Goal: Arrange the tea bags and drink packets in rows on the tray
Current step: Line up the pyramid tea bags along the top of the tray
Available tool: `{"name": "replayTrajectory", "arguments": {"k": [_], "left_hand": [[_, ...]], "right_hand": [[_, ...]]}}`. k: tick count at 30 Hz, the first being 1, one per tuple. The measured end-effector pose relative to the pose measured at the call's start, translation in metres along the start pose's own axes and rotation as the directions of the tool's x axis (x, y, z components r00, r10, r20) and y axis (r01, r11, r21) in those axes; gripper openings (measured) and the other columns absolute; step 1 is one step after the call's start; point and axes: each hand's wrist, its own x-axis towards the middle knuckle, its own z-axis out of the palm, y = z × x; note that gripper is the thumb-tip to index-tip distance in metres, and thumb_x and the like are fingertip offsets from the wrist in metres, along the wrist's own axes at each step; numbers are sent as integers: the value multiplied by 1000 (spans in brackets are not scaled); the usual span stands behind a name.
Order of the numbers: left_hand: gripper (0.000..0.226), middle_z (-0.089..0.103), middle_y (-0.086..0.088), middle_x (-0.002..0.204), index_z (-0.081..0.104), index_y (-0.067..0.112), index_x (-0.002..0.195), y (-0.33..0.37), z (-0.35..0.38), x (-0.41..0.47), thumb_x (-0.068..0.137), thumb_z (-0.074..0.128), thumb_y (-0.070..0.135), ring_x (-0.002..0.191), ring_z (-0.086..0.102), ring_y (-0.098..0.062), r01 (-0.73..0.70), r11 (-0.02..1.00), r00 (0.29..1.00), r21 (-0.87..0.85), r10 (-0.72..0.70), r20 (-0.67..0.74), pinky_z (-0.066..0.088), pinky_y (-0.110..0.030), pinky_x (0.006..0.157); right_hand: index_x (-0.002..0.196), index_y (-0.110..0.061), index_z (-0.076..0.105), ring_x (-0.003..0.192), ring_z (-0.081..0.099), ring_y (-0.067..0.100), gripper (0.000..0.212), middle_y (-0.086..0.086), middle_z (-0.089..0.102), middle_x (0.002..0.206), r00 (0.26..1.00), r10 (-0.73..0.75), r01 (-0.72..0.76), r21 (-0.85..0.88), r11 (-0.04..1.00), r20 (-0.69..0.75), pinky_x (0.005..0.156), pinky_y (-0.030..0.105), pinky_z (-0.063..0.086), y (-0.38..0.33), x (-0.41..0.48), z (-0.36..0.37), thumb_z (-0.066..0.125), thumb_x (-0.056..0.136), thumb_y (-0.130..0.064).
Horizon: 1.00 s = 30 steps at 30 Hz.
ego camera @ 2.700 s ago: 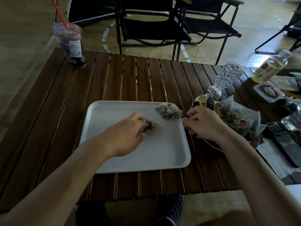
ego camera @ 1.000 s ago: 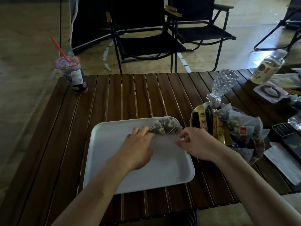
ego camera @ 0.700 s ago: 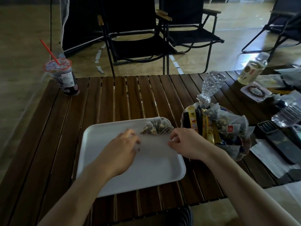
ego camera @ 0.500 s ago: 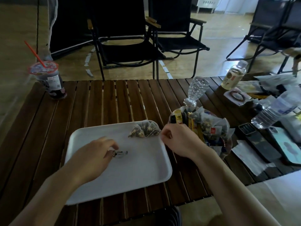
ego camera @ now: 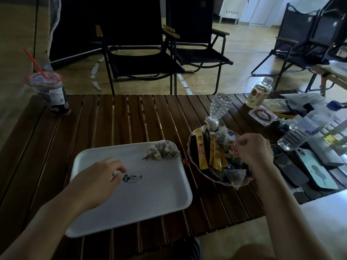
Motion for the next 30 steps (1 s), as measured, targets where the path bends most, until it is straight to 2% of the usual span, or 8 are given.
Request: {"name": "replayTrajectory", "arguments": {"k": [3,8,11,14,17,21,27,30], "left_hand": [[19,57,18,109,61,35,114,-1,-1,0,99,53,28,94,58,0,1,1000,1000,-2,-1,-7,46,-16,76],[20,59,16,118,61,34,115,-4,-4,-2,99,52,28,98,59,-2,2,1000,999,26,0,-46,51,-23,85],[20,60,14,119,61,32,116,-4,-4,-2,99,51,27,100,58,-3,9,999,998,45,-6,-60,50,-24,86],[21,60,14,118,61,31,117,-7,-4,-3,99,50,27,98,57,-2,-5,998,998,63,9,-57,49,-21,81],[19,60,14,116,60,32,115,-12,-4,-3,99,51,29,96,56,-3,-7,997,999,71,10,-40,50,-22,80],[20,60,12,118,59,30,118,-14,-4,-3,99,52,31,97,57,-4,11,997,1000,77,-10,-9,48,-21,80],[46,59,11,120,44,33,136,-10,0,0,94,61,37,97,61,-7,-1,999,1000,35,0,10,53,-23,83],[43,58,12,120,50,33,132,-2,5,3,92,62,40,96,58,-5,-42,998,999,48,41,2,50,-23,87]], "right_hand": [[100,-24,73,89,60,19,11,2,71,106,994,-66,70,47,996,-84,65,28,39,-3,0,-2,66,91,-25],[95,-18,66,84,61,11,7,-5,65,97,851,-448,510,227,830,-274,68,22,45,-43,-29,-4,67,90,-22],[98,-19,66,79,60,-2,8,-15,65,93,771,-630,625,304,719,-95,66,12,48,-78,-68,10,66,91,-24],[96,-26,69,79,62,-3,7,-16,68,90,690,-708,637,336,694,153,68,17,54,-100,-102,40,67,91,-31],[95,-28,69,79,62,-1,9,-15,69,91,640,-727,650,328,685,250,71,25,56,-113,-119,67,64,92,-34],[99,-25,69,81,63,1,14,-14,69,93,636,-719,618,372,693,282,76,29,57,-119,-117,83,62,93,-35],[95,-26,70,79,64,-1,10,-15,69,87,721,-659,556,389,735,214,70,21,55,-105,-85,75,63,93,-33],[89,-26,69,73,64,-2,7,-16,68,78,746,-635,533,392,749,199,66,19,53,-92,-71,72,64,93,-28]]}}
